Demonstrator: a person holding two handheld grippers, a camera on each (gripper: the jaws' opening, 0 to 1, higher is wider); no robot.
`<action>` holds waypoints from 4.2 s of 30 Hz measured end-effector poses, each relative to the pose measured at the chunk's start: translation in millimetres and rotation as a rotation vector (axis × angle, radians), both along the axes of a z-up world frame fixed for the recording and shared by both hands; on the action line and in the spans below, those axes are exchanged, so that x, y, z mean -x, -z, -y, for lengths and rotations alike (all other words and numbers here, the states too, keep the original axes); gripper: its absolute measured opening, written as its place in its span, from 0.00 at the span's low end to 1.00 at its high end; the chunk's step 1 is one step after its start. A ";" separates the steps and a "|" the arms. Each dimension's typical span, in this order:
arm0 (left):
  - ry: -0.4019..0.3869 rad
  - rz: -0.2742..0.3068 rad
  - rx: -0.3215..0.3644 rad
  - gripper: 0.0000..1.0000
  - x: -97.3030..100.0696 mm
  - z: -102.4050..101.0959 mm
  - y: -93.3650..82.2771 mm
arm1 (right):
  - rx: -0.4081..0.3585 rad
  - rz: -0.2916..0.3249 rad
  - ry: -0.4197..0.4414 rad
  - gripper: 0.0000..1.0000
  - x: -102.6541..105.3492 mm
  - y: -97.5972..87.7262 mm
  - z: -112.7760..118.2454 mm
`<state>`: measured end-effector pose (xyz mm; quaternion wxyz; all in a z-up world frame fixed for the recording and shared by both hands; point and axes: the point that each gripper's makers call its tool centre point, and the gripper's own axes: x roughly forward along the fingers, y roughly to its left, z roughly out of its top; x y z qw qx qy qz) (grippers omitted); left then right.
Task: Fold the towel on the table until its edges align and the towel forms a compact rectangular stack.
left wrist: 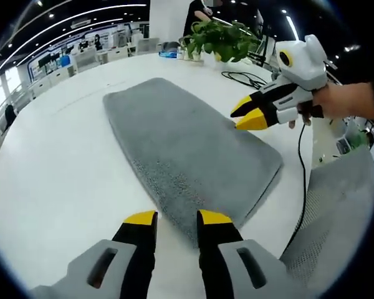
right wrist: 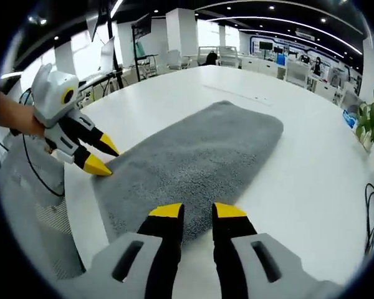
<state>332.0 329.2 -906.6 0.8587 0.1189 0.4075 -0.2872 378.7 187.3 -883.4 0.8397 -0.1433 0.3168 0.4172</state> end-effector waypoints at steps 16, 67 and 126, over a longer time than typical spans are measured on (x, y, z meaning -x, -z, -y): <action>0.184 0.092 -0.173 0.25 24.1 3.2 -12.0 | 0.013 0.037 -0.212 0.19 54.4 -7.5 -13.0; 0.408 0.016 -0.284 0.12 22.0 27.9 9.4 | 0.263 0.053 -0.401 0.06 73.2 33.2 -6.5; 0.389 -0.081 -0.004 0.11 55.9 30.4 -87.1 | 0.022 -0.155 -0.403 0.06 116.5 -59.4 -6.2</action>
